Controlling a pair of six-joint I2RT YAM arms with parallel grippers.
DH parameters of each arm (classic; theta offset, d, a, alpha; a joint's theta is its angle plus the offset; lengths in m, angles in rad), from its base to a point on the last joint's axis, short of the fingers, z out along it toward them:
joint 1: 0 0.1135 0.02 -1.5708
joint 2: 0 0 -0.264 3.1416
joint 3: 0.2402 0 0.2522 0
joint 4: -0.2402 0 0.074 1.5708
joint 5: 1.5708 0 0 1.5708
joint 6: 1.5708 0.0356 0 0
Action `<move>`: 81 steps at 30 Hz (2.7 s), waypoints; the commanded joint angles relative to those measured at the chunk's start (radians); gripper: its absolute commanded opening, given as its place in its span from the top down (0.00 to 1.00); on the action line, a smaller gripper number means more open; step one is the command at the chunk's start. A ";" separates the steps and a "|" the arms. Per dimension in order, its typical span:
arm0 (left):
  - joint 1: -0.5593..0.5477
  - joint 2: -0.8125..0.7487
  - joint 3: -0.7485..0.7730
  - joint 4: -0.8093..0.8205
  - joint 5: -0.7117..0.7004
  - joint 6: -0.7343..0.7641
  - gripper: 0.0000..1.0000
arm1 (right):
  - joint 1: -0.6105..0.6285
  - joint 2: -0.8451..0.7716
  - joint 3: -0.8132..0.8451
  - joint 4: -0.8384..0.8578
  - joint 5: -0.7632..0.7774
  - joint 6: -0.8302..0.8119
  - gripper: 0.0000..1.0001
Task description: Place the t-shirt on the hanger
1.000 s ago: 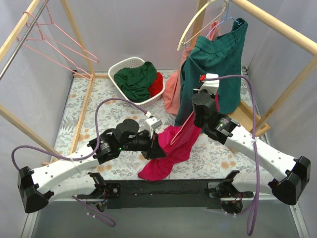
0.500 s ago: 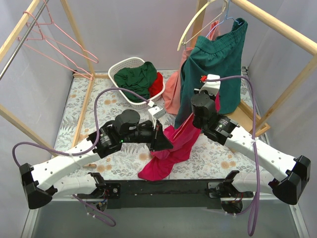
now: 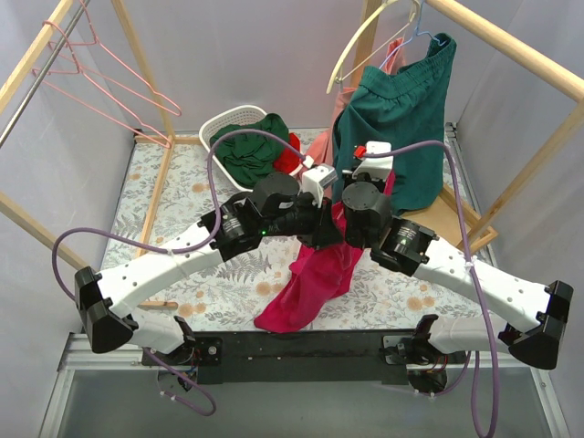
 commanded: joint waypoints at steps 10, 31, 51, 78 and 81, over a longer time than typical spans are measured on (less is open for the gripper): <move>-0.003 -0.106 0.130 -0.139 -0.117 0.085 0.44 | 0.041 -0.061 0.107 -0.051 -0.116 -0.058 0.99; -0.001 -0.399 -0.040 -0.185 -0.098 0.054 0.32 | 0.004 0.023 0.230 -0.333 -0.312 0.045 0.99; -0.032 -0.151 -0.107 -0.163 -0.172 0.148 0.46 | -0.148 0.129 0.246 -0.289 -0.489 0.090 0.99; -0.107 -0.067 0.049 -0.258 -0.238 0.111 0.40 | -0.147 0.138 0.279 -0.307 -0.420 0.082 0.99; -0.119 -0.027 0.054 -0.261 -0.328 0.129 0.43 | -0.147 0.135 0.280 -0.307 -0.423 0.077 0.99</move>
